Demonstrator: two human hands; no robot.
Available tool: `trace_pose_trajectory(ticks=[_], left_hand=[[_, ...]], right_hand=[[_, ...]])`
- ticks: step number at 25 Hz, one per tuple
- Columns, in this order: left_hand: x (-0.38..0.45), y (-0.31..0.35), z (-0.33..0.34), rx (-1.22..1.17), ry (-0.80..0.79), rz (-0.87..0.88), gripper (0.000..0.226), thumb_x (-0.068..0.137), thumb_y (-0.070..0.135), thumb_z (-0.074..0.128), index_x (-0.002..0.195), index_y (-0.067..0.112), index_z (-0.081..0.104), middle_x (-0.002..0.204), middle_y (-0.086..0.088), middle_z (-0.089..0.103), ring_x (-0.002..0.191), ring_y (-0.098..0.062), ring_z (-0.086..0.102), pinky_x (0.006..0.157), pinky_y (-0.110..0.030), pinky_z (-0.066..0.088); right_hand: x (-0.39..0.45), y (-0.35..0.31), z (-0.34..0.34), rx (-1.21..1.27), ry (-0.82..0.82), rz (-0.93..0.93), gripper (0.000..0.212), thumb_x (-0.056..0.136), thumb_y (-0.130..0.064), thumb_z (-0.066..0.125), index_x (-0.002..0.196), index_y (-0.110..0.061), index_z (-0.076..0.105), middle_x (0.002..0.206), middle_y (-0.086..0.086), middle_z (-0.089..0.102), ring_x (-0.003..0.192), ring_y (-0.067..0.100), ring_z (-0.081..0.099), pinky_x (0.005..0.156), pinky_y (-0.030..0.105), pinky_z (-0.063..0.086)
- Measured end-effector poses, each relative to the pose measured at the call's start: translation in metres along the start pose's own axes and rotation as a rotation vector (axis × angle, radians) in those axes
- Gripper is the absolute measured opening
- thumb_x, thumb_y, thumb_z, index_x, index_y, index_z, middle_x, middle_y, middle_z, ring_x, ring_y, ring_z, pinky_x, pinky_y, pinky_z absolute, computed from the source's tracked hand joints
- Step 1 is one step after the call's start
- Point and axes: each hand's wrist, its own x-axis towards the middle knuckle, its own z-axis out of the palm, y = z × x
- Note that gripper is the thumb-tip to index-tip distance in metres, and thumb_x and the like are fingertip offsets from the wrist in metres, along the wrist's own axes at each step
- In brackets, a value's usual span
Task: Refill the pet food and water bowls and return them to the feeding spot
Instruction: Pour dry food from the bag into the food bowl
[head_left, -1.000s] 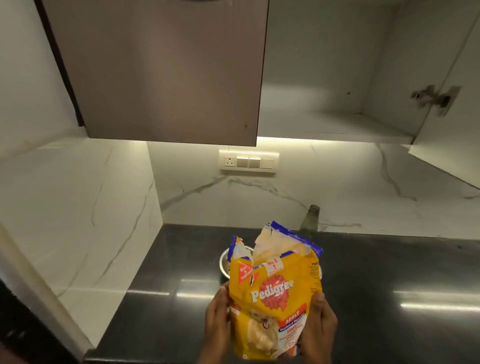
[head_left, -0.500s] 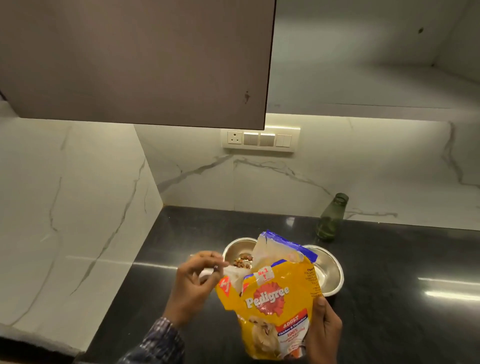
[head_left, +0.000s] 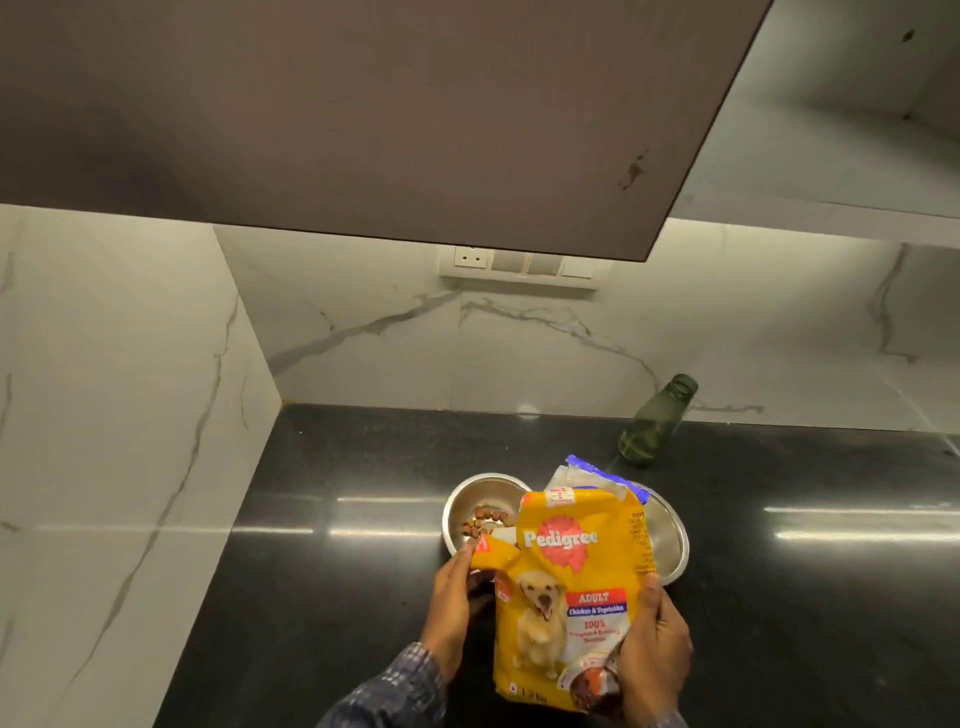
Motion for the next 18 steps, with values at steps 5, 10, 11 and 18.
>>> trace_pose_trajectory(ticks=[5, 10, 11, 18], left_hand=[[0.022, -0.019, 0.004, 0.015, -0.027, -0.182, 0.052, 0.104, 0.063, 0.044, 0.140, 0.030, 0.060, 0.133, -0.001, 0.072, 0.121, -0.024, 0.069, 0.095, -0.049, 0.060], [0.027, -0.022, 0.006, -0.021, -0.034, -0.250, 0.056, 0.104, 0.063, 0.043, 0.148, 0.028, 0.051, 0.134, -0.005, 0.070, 0.118, -0.031, 0.071, 0.100, -0.060, 0.059], [0.026, -0.022, 0.006, -0.024, -0.035, -0.257, 0.056, 0.105, 0.062, 0.042, 0.149, 0.028, 0.050, 0.134, -0.005, 0.069, 0.118, -0.031, 0.071, 0.100, -0.061, 0.059], [0.018, -0.021, 0.007, 0.014, -0.016, -0.238, 0.052, 0.108, 0.054, 0.040, 0.152, 0.028, 0.048, 0.137, -0.006, 0.068, 0.116, -0.030, 0.072, 0.101, -0.062, 0.057]], right_hand=[[0.011, -0.019, 0.009, -0.239, 0.042, -0.005, 0.072, 0.087, -0.081, 0.019, 0.092, -0.028, 0.068, 0.079, 0.002, 0.075, 0.072, 0.023, 0.075, 0.083, 0.048, 0.061], [0.023, -0.045, 0.011, -0.444, 0.005, -0.041, 0.072, 0.090, -0.078, 0.018, 0.099, -0.026, 0.067, 0.081, 0.002, 0.071, 0.073, 0.020, 0.070, 0.075, 0.038, 0.054], [0.026, -0.049, 0.012, -0.481, -0.010, -0.053, 0.067, 0.094, -0.076, 0.020, 0.100, -0.029, 0.066, 0.082, 0.002, 0.070, 0.073, 0.019, 0.069, 0.076, 0.038, 0.054], [0.030, -0.072, 0.010, -0.547, -0.096, -0.075, 0.053, 0.104, -0.070, 0.023, 0.099, -0.034, 0.062, 0.085, -0.006, 0.062, 0.075, 0.012, 0.056, 0.090, 0.045, 0.044]])
